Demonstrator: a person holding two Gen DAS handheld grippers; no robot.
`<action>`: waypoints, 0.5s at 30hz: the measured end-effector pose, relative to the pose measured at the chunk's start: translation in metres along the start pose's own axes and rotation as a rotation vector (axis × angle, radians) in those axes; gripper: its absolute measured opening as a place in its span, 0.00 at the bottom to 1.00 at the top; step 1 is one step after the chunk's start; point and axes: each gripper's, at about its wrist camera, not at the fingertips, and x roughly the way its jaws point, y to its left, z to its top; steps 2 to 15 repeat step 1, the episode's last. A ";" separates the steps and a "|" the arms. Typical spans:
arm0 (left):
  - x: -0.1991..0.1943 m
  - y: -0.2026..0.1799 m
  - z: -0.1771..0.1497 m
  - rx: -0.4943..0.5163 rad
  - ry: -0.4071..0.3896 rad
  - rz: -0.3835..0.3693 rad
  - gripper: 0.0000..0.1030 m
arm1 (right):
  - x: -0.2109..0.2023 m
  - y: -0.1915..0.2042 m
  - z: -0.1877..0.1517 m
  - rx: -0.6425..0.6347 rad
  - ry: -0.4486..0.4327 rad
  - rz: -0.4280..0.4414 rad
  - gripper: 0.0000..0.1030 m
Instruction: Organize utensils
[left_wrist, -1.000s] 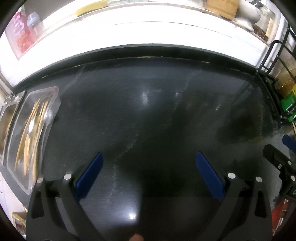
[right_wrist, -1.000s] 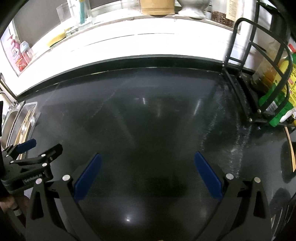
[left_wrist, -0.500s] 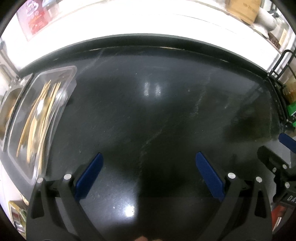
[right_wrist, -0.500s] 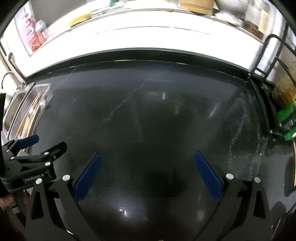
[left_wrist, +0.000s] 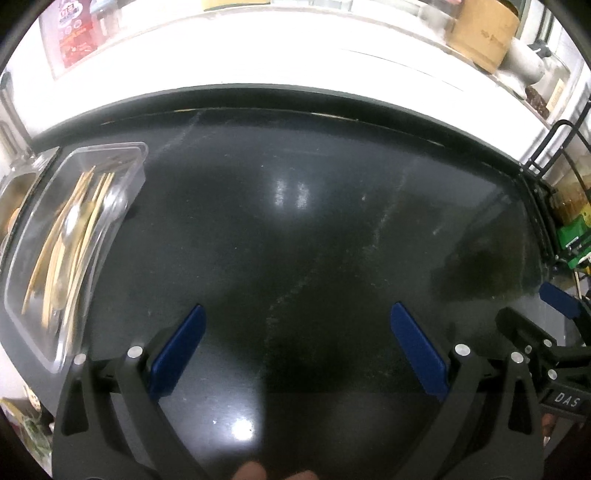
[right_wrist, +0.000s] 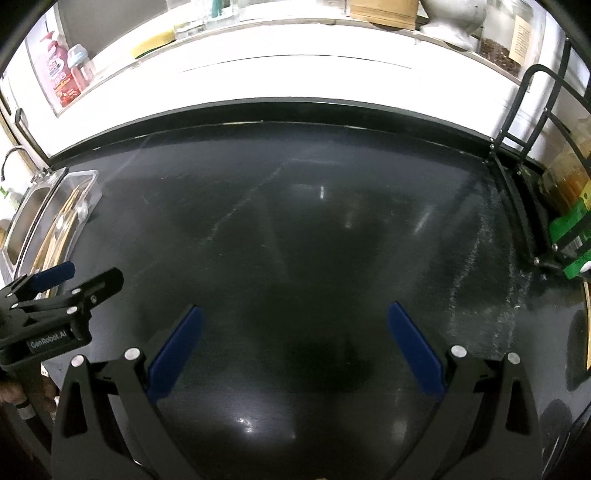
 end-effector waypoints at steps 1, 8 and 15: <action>0.000 -0.002 0.000 0.003 -0.003 0.004 0.94 | 0.000 -0.002 0.000 0.002 0.000 -0.001 0.93; 0.000 -0.002 0.000 0.003 -0.003 0.004 0.94 | 0.000 -0.002 0.000 0.002 0.000 -0.001 0.93; 0.000 -0.002 0.000 0.003 -0.003 0.004 0.94 | 0.000 -0.002 0.000 0.002 0.000 -0.001 0.93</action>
